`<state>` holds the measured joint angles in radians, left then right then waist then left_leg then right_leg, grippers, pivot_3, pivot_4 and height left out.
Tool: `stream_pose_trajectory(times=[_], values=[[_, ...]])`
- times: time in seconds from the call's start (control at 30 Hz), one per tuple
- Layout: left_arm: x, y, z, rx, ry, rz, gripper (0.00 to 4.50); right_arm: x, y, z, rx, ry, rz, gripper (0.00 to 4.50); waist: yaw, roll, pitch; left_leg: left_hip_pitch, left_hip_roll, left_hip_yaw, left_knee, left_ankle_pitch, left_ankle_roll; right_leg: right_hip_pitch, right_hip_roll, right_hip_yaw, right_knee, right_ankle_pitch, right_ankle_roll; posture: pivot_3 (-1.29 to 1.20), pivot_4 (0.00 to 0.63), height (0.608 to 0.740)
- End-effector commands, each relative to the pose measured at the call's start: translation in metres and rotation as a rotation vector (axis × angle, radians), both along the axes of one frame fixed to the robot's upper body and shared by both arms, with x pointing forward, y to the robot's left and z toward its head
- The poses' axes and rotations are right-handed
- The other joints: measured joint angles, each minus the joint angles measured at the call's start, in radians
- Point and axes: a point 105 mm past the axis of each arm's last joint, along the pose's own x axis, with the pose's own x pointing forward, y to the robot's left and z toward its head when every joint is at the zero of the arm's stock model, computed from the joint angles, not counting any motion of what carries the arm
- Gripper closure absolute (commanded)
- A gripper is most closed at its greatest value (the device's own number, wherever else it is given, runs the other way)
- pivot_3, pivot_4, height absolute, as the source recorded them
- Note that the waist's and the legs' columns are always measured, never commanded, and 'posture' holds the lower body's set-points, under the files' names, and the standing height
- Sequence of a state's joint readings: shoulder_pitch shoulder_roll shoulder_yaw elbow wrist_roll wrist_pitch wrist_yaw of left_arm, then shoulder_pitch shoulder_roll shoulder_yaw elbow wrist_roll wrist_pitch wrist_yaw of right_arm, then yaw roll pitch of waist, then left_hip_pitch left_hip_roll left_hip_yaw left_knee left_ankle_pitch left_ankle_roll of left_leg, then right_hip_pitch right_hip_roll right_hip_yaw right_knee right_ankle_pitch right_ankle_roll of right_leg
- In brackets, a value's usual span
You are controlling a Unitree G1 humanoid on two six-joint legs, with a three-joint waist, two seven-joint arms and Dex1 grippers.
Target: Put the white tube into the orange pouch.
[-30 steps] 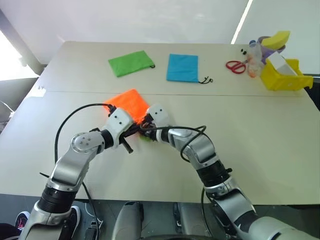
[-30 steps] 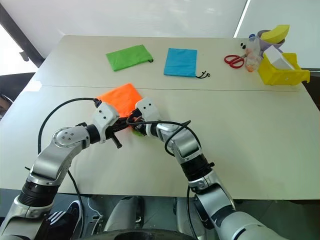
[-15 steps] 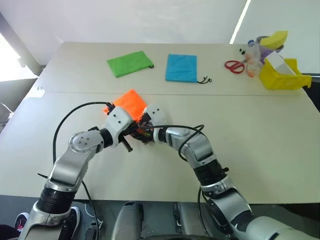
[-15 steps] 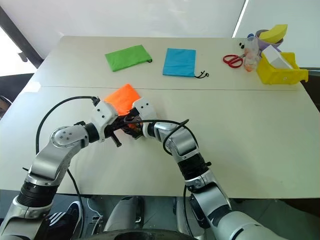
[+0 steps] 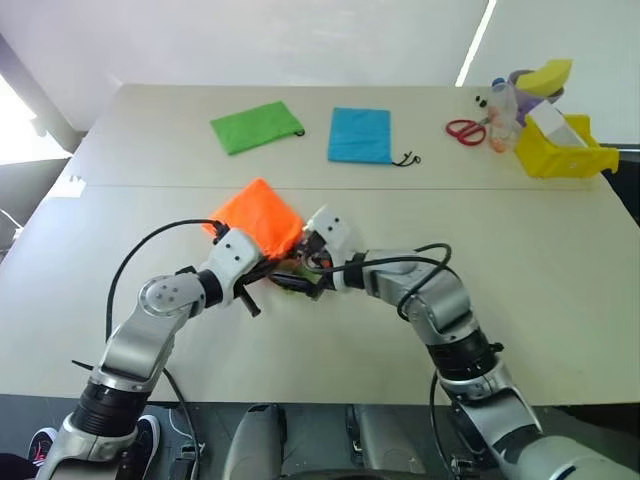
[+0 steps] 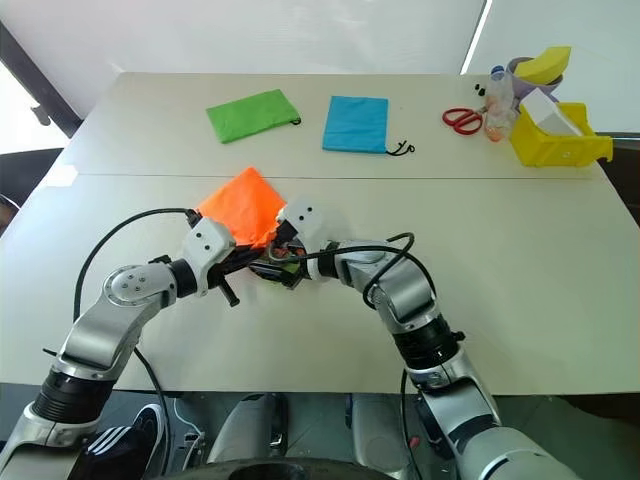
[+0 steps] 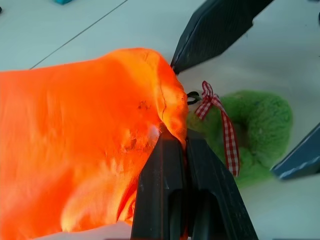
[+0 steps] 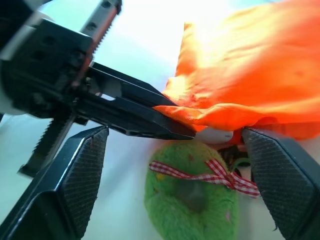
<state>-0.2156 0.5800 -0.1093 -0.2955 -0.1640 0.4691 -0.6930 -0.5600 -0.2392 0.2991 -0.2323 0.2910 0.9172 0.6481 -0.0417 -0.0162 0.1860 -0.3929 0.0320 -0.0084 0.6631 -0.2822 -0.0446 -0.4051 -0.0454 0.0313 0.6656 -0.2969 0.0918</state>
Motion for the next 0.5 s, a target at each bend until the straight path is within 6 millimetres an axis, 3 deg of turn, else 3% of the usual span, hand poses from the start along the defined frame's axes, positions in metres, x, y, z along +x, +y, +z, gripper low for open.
stream_pose_trajectory(times=[0.03,0.3,0.5], values=[[-0.002,0.008,0.006,0.019,-0.03,-0.008,4.5,-0.01,-0.013,0.008,0.0,-0.04,0.045,0.1,0.0,0.0,0.0,0.0,0.0,0.0,0.0,0.0,0.0,0.0,0.0,0.0,0.0,0.0,0.0,0.0,0.15,0.74],[-0.004,0.034,0.003,0.092,-0.045,-0.042,4.5,-0.005,-0.032,0.002,-0.012,-0.042,-0.036,0.1,-0.001,0.0,0.0,0.001,0.001,0.0,0.0,0.0,0.0,0.0,0.001,0.0,0.0,0.0,-0.001,0.0,0.15,0.74],[-0.001,0.042,0.008,0.09,-0.052,-0.07,4.5,0.013,-0.022,-0.015,0.012,-0.017,-0.149,0.1,-0.001,0.0,0.0,0.0,0.0,0.001,0.0,0.0,0.0,0.0,0.0,0.0,0.0,0.0,-0.001,0.0,0.15,0.74]])
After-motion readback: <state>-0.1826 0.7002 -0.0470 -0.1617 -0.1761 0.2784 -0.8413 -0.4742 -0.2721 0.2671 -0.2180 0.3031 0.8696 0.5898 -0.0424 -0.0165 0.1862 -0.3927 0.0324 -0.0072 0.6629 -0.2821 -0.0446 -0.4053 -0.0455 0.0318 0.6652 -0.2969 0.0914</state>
